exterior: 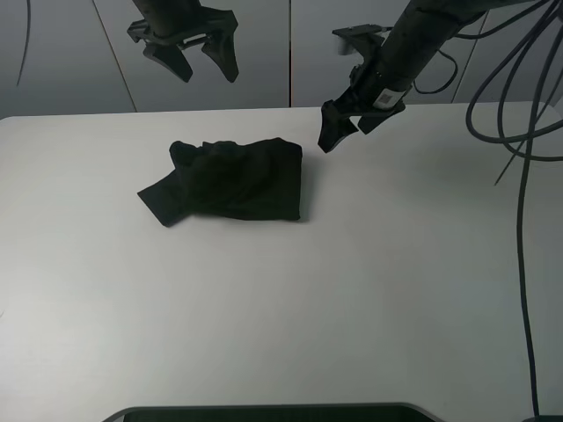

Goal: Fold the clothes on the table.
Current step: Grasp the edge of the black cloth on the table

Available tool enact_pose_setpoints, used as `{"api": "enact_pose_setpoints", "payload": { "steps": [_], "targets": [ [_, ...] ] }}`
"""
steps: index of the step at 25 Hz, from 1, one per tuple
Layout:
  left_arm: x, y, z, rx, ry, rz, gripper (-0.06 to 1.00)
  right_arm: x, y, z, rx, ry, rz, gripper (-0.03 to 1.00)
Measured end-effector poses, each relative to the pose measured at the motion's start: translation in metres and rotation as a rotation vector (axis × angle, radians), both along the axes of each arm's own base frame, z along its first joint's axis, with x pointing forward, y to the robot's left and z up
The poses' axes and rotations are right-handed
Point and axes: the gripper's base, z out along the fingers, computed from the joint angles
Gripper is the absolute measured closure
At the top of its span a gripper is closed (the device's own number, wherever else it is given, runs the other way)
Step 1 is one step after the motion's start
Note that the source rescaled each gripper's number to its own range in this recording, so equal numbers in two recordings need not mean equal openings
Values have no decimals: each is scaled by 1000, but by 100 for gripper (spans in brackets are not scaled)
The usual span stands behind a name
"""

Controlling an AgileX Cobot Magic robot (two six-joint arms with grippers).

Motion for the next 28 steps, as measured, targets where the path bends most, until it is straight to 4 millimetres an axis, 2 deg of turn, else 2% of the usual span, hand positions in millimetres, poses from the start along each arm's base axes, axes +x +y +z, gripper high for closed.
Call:
{"api": "enact_pose_setpoints", "payload": {
  "steps": [5, 8, 11, 14, 19, 28],
  "targets": [
    [-28, -40, -1, 64, -40, -106, -5, 13, -62, 4, -29, 23, -175, -3],
    [-40, -53, -3, 103, -60, -138, -5, 17, -99, 3, -34, 40, -270, -3],
    [-47, -55, -16, 147, -34, -146, -5, 19, -129, 4, -28, 51, -363, -3],
    [-51, -49, -38, 226, 7, -148, -5, 18, -151, 5, -17, 58, -435, -3],
    [-49, -37, -69, 374, 26, -129, -5, 19, -154, 6, 39, 64, -472, -3],
    [-51, -40, -85, 369, 78, -129, -5, 19, -149, 8, 95, 82, -476, -3]
  ]
}}
